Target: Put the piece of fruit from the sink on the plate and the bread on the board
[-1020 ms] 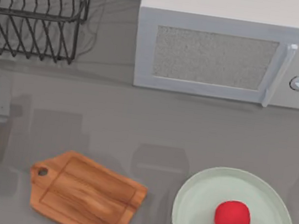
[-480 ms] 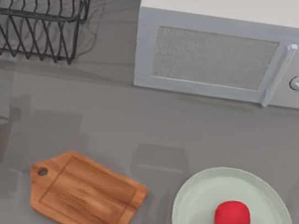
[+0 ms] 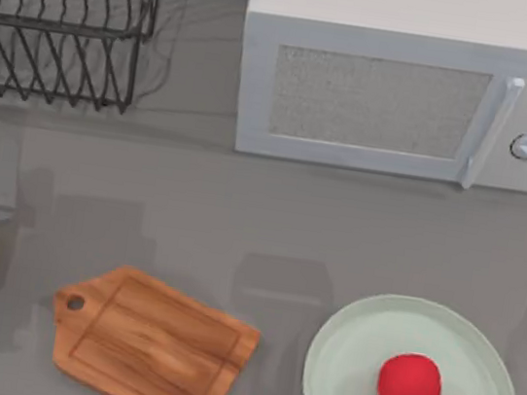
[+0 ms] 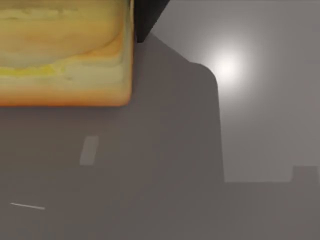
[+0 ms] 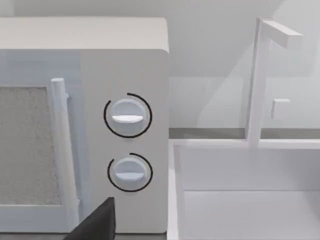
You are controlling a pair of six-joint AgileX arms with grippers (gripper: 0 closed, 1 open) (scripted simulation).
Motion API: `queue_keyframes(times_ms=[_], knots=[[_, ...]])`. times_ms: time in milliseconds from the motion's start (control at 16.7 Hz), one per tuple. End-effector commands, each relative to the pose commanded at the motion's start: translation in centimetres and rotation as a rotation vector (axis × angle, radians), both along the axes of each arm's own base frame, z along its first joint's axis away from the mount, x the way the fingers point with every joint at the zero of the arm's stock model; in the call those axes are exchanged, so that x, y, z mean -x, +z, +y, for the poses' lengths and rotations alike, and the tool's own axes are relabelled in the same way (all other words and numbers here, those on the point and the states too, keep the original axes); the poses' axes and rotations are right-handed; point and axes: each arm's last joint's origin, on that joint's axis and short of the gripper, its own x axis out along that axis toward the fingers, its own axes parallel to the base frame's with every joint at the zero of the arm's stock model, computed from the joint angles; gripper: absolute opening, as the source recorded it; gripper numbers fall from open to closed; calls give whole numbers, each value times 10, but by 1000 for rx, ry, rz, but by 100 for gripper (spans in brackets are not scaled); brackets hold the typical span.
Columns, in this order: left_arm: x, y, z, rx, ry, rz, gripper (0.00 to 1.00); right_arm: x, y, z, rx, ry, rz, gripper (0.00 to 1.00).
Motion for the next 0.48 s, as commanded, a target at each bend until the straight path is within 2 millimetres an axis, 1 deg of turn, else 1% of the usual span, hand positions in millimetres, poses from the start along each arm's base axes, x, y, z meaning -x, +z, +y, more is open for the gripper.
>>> queue_keyframes(times_ms=[60,120,480], knots=[[0,0,0,0,0,0,2,0,0,0,0,0,0,100],[0,0,0,0,0,0,0,0,0,0,0,0,0,100],[0,0,0,0,0,0,0,0,0,0,0,0,0,100]])
